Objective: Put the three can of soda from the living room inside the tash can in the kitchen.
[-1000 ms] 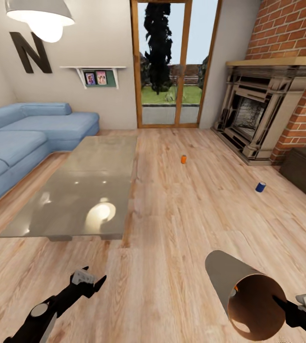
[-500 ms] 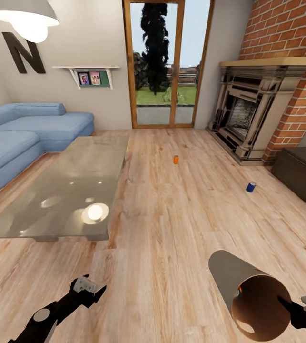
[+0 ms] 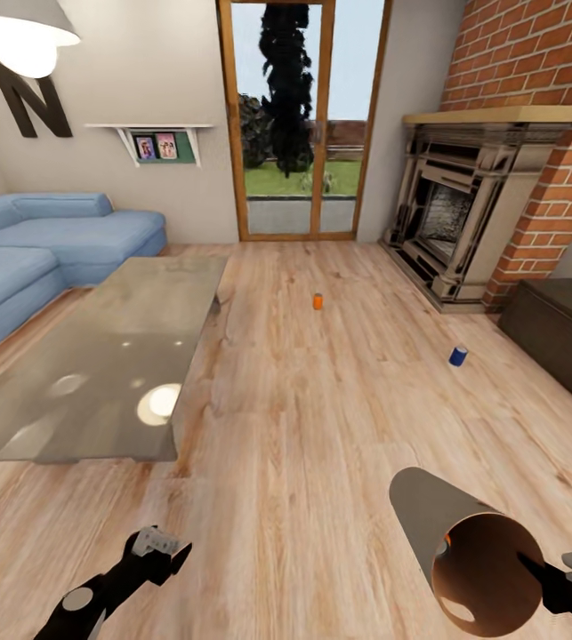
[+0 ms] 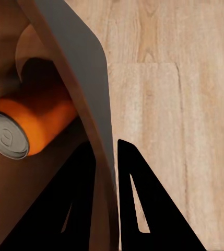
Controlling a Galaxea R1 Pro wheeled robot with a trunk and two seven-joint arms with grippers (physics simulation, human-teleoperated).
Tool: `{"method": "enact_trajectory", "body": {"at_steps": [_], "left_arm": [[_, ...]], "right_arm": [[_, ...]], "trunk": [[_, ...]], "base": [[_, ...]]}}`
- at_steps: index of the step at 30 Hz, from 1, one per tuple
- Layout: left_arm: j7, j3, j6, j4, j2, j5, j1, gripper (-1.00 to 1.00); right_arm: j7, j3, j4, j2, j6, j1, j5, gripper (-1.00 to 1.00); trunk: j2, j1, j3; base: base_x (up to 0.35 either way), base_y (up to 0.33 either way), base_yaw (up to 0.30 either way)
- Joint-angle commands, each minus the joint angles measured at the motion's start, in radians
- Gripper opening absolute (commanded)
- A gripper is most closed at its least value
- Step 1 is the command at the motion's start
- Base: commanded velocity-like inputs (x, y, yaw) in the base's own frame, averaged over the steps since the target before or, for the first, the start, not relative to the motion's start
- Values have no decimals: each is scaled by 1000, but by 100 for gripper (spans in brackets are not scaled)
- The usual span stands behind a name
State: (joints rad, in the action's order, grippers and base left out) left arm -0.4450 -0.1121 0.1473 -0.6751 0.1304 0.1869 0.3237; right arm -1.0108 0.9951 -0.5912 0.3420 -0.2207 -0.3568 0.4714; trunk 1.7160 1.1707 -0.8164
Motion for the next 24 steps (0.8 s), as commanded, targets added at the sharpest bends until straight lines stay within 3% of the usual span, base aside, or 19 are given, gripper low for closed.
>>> {"method": "enact_trajectory", "body": {"at_steps": [1,13,24], "left_arm": [[1,0,0,1,0,0,0,100],[5,0,1,3,0,1,0,100],[5,-1,1,3,0,0,0,100]], "right_arm": [[-6,2,-1,0,1,-1,-7,-100],[-7,2,-1,-2,2,-1,-7,-100],[-6,2,-1,-3,1,-1,-7,-100]], "trunk": [[0,0,0],[0,0,0],[0,0,0]], "base": [[213,-275,0],[228,-254,-141],[245,-235,-18]]}}
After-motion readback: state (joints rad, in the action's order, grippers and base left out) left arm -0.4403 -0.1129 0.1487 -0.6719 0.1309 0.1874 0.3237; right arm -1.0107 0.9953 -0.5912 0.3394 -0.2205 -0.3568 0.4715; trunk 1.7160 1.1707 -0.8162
